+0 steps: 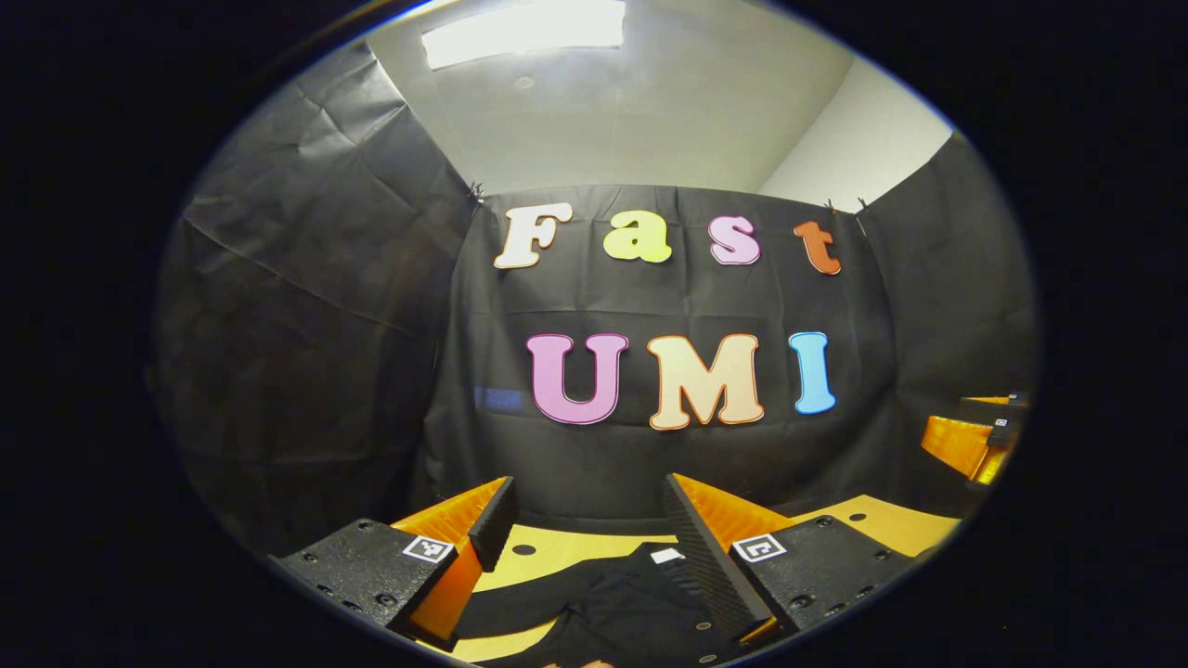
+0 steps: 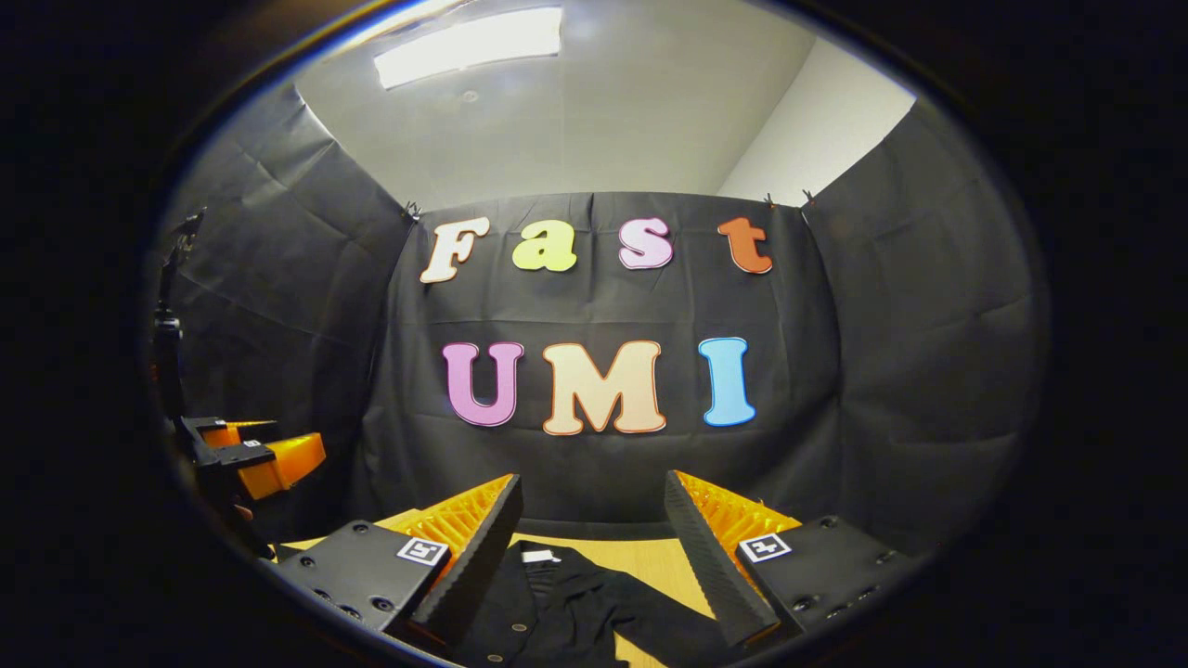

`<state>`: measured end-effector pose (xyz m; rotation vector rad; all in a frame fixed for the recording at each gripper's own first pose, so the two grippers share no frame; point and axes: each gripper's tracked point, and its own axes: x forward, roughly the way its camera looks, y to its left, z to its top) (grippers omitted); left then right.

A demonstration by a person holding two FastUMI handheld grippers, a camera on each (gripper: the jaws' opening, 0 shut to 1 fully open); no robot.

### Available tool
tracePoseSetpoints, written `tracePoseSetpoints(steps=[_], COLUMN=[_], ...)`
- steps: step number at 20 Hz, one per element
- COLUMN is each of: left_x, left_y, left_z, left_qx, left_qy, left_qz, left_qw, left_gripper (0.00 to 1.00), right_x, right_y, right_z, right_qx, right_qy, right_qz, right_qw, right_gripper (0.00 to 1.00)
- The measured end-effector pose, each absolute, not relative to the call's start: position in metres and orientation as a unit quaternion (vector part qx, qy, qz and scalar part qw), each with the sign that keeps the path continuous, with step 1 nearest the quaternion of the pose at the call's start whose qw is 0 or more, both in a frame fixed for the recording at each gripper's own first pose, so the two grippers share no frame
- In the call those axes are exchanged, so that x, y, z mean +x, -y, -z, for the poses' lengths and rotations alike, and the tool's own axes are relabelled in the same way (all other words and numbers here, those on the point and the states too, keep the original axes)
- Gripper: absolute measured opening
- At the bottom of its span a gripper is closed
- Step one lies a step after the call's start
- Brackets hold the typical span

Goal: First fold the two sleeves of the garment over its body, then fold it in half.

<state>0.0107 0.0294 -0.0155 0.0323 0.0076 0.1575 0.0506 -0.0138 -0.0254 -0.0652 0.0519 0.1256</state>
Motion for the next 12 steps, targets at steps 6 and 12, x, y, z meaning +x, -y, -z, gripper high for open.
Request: tracePoseSetpoints(steps=[6, 12], left_x=[0.014, 0.016], left_y=[-0.028, -0.019], left_z=[0.013, 0.010], left_qx=[0.030, 0.045], left_qy=[0.000, 0.005], left_qz=[-0.077, -0.074], left_qw=[0.997, 0.996], left_gripper=[0.92, 0.93], right_x=[0.062, 0.068], right_y=[0.059, 0.138], right_z=[0.049, 0.099], right_qx=[-0.054, -0.067], right_qy=[-0.054, -0.121], right_qz=[-0.032, 0.026], right_qw=[0.997, 0.990], right_gripper=[0.99, 0.99])
